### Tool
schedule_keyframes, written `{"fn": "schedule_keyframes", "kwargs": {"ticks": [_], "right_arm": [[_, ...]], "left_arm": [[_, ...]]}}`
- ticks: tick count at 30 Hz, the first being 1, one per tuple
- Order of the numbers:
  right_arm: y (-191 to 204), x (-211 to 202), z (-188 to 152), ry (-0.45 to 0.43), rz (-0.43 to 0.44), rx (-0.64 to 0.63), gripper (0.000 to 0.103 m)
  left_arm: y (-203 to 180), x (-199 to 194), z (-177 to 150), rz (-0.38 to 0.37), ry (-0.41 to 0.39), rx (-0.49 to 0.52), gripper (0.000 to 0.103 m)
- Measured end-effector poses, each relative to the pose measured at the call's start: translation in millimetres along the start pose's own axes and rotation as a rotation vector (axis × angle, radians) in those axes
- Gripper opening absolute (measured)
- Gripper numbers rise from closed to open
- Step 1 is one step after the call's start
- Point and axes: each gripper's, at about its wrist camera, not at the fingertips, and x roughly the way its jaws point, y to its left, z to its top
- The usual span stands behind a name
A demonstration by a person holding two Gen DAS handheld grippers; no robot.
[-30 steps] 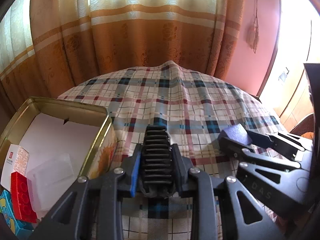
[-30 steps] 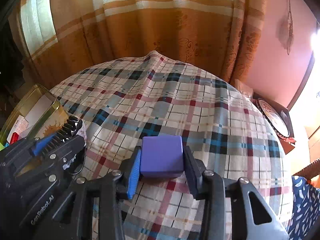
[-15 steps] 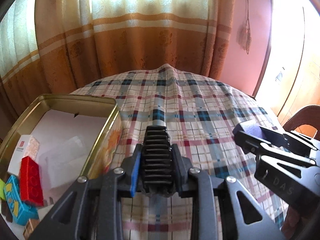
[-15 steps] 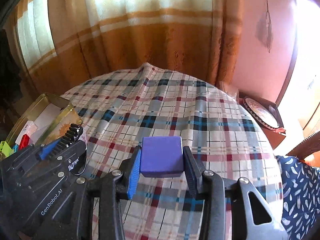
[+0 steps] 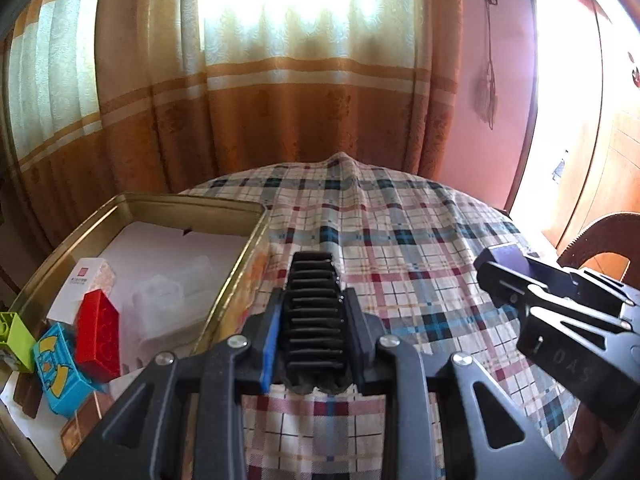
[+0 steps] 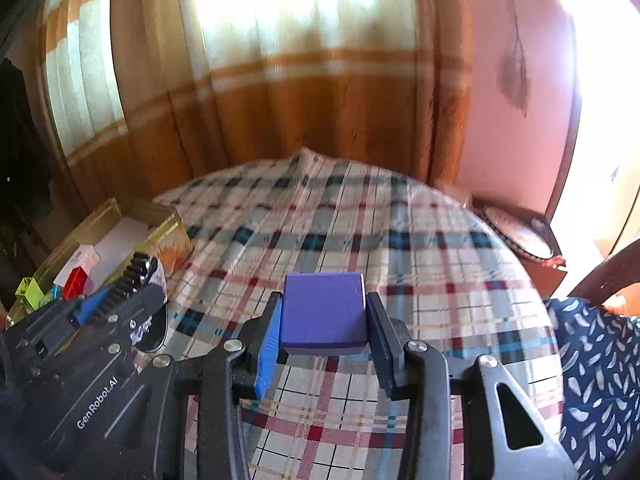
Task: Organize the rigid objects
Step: 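Lift and carry the black brush and purple block toward the gold tray with both grippers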
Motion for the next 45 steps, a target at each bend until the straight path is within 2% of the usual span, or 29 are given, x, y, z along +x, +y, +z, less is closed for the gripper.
{"fn": "schedule_keyframes", "kwargs": {"ticks": [6, 10, 24, 28, 45], "right_arm": [[-8, -15, -2, -0.069, 0.015, 0.046, 0.043], [-12, -18, -3, -0.081, 0.045, 0.073, 0.043], [15, -28, -11, -0.111, 0.049, -0.003, 0.043], [25, -35, -12, -0.143, 0.032, -0.047, 0.043], [38, -46, -13, -0.182, 0.077, -0.050, 0.043]], "left_arm": [[10, -13, -2, 0.015, -0.049, -0.037, 0.027], [13, -21, -4, 0.020, -0.066, -0.046, 0.027], [17, -41, -10, 0.014, -0.100, -0.044, 0.027], [17, -47, -11, 0.016, -0.114, -0.038, 0.027], [31, -61, -17, 0.026, -0.134, -0.047, 0.027]]}}
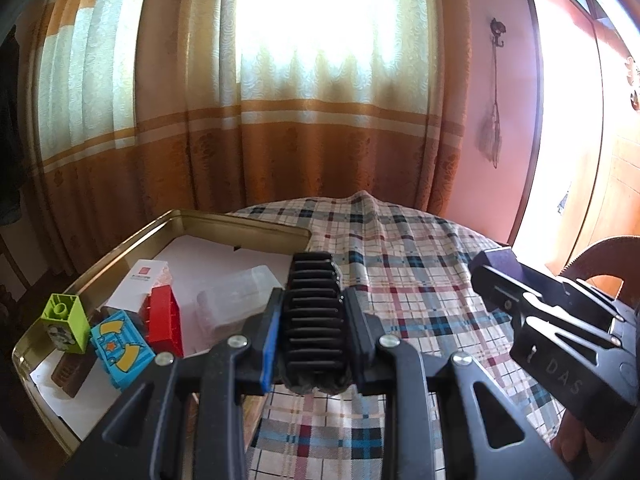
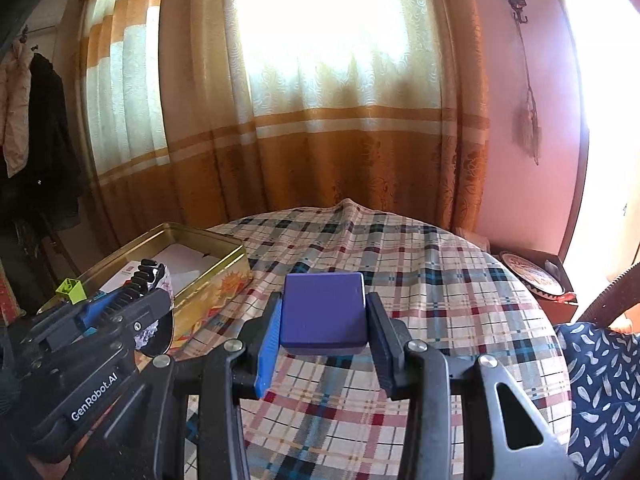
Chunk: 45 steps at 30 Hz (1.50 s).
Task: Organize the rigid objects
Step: 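Lift and carry the black brush and purple block toward the gold tray with both grippers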
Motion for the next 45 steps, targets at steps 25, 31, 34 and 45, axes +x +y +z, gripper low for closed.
{"fn": "schedule_keyframes", "kwargs": {"ticks": [25, 31, 34, 45], "right_arm": [[25, -6, -6, -0.010, 0.044, -0.035, 0.043], [28, -7, -6, -0.015, 0.049, -0.038, 0.043], [32, -8, -6, -0.016, 0.056, -0.046, 0.043], [43, -10, -10, -0.016, 0.075, -0.060, 0.043]], "left_arm": [[11, -14, -2, 0.006, -0.010, 0.005, 0.027], [13, -20, -3, 0.012, -0.023, 0.009, 0.027], [16, -21, -3, 0.014, -0.028, 0.007, 0.027], [23, -26, -5, 0.018, -0.037, -0.008, 0.027]]}}
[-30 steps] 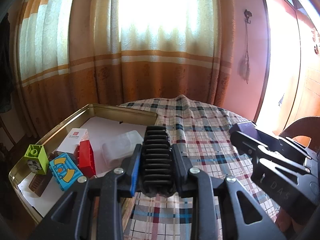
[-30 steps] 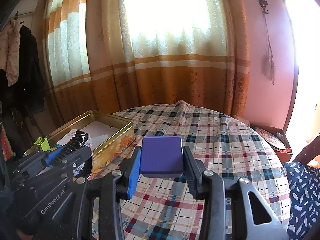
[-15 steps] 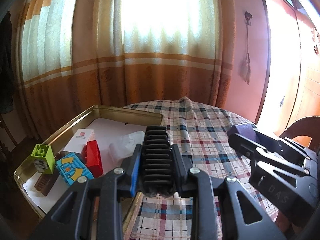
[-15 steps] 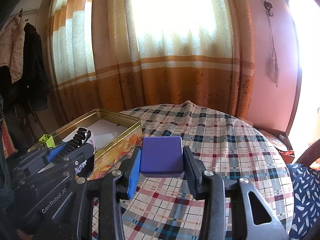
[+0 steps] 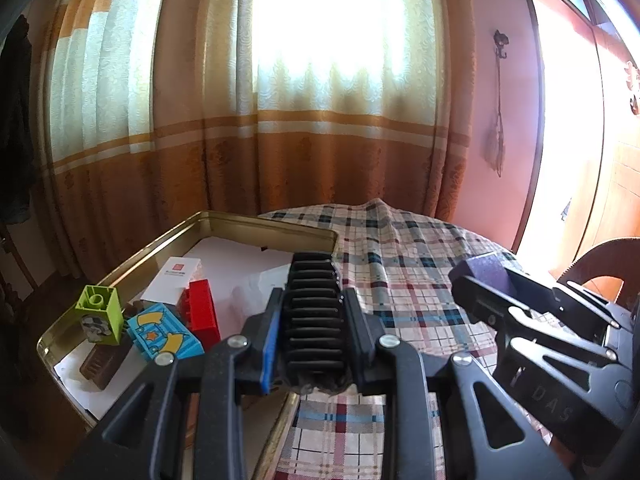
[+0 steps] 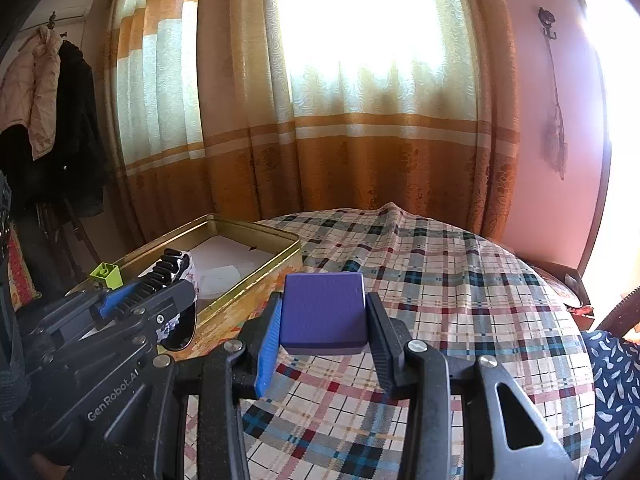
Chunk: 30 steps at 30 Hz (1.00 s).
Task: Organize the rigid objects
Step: 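Lift and carry the black brush and purple block toward the gold tray with both grippers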
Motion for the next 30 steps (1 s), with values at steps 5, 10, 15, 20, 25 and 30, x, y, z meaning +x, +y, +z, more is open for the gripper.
{"fn": "schedule_keyframes", "kwargs": {"ticks": [5, 10, 15, 20, 25, 30], "right_arm": [[3, -1, -2, -0.003, 0.005, -0.004, 0.043], [6, -2, -2, -0.007, 0.006, -0.007, 0.043], [7, -3, -2, -0.013, 0.010, -0.008, 0.043], [9, -4, -2, -0.020, 0.015, -0.008, 0.043], [14, -6, -2, -0.027, 0.020, -0.016, 0.043], [19, -8, -3, -0.035, 0.028, -0.025, 0.043]], "left_arm": [[2, -1, -2, 0.001, 0.000, -0.001, 0.027], [4, -3, -3, 0.001, -0.006, -0.001, 0.027], [7, -5, -3, 0.007, -0.010, -0.005, 0.027], [12, -8, -3, 0.016, -0.018, -0.010, 0.027], [17, -9, -3, 0.023, -0.023, -0.014, 0.027], [21, -10, -4, 0.034, -0.031, -0.020, 0.027]]}}
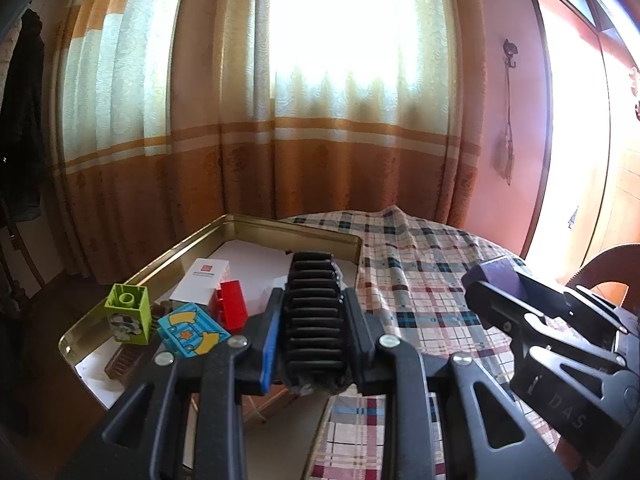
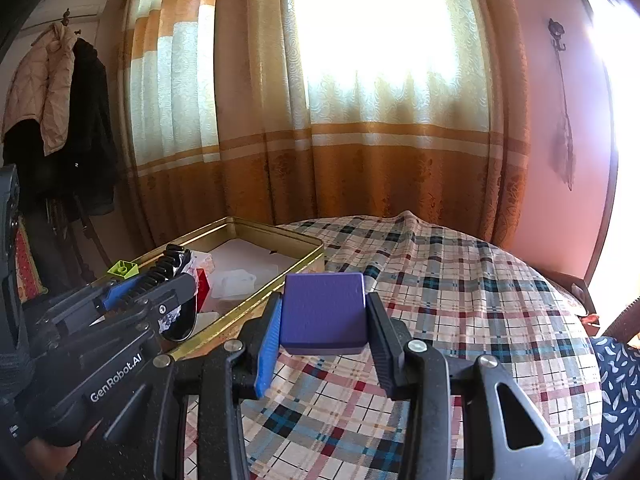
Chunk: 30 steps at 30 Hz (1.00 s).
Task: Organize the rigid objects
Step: 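Lift and carry the black brush and purple block toward the gold tray with both grippers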
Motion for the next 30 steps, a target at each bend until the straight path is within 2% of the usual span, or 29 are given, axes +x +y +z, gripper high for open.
{"fn": "schedule_keyframes", "kwargs": {"ticks": [30], "right_arm": [[35, 9, -1, 0.012, 0.052, -0.009, 0.043]], "left_arm": [[29, -3, -1, 0.032, -0.015, -0.049, 0.027]]}}
